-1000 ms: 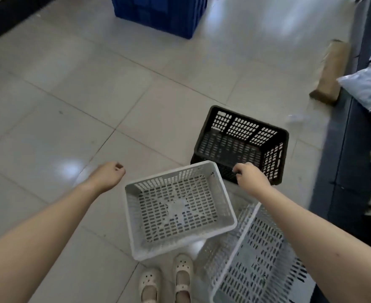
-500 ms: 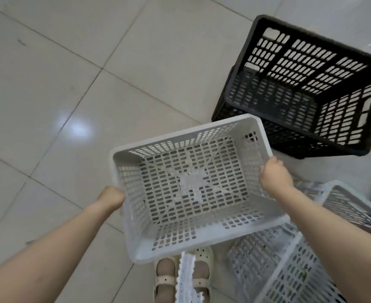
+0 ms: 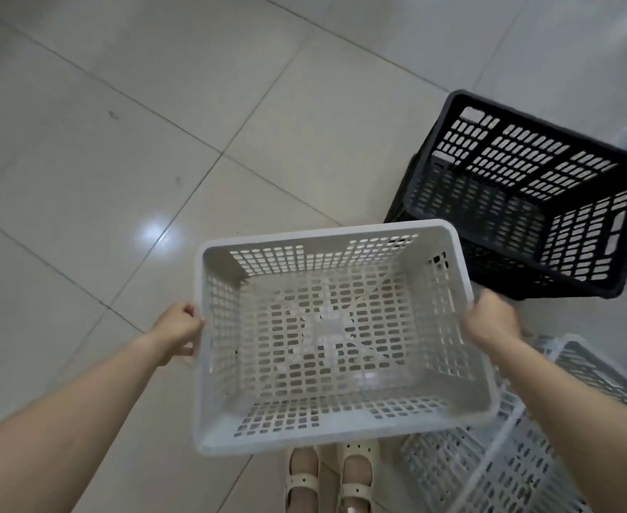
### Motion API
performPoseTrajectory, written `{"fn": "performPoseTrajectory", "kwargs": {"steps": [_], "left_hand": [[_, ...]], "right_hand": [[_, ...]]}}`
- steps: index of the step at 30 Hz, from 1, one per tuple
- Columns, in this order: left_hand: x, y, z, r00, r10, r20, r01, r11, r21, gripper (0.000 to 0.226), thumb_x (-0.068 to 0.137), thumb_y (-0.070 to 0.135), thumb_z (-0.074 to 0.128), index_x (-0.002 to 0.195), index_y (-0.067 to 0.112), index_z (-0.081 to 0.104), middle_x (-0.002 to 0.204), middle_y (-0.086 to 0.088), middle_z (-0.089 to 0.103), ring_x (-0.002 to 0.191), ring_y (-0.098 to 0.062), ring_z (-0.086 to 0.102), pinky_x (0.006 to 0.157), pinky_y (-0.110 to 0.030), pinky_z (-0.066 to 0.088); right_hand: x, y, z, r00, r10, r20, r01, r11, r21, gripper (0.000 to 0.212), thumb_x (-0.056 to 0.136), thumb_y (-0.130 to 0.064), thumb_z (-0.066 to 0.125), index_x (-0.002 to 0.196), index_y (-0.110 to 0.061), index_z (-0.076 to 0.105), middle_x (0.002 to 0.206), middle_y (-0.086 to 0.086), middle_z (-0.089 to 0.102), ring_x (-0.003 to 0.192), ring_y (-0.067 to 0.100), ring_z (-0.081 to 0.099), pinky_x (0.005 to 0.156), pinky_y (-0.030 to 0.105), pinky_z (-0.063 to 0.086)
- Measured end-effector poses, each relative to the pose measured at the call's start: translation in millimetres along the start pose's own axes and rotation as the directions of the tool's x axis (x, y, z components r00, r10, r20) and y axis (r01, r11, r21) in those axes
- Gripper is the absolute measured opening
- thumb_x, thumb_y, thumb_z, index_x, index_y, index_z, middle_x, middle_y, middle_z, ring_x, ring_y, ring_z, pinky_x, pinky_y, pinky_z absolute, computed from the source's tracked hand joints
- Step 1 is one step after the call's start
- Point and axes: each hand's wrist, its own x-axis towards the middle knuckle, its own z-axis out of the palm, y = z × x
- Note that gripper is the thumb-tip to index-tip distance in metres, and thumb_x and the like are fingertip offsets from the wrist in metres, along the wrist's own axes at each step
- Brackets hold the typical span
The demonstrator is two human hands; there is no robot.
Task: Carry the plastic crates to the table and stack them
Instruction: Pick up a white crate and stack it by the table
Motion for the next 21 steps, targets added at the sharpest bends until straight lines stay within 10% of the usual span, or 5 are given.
{"fn": "performPoseTrajectory", "kwargs": {"steps": [12,21], "left_hand": [[-281.7,172.3,-267.6,0.869,0.364,-0.336,-0.383,0.924,0.009,0.018,0.084,0.009,0.059,0.095,-0.002,0.068,0.093,-0.023,0.065,0.082,-0.033,0.061,0.077,-0.041,0.054],[-559.7,298.7,-411.8,0.613,0.629,-0.479,-0.696,0.716,0.049,0.019,0.073,0.009,0.064,0.056,0.005,0.059,0.058,-0.013,0.053,0.055,-0.026,0.051,0.053,-0.029,0.045]], "right_hand": [[-172.5,-103.8,-359.8,0.932,-0.206,-0.298,0.29,0.918,0.272,0.033,0.093,-0.031,0.046,0.087,-0.002,0.061,0.083,0.014,0.065,0.073,0.03,0.061,0.064,0.035,0.052],[-353.8,-80.2,-679.3,0.773,-0.207,-0.599,0.479,0.811,0.337,0.033,0.088,-0.036,0.053,0.089,-0.003,0.059,0.09,0.015,0.063,0.077,0.029,0.058,0.064,0.033,0.045]]}}
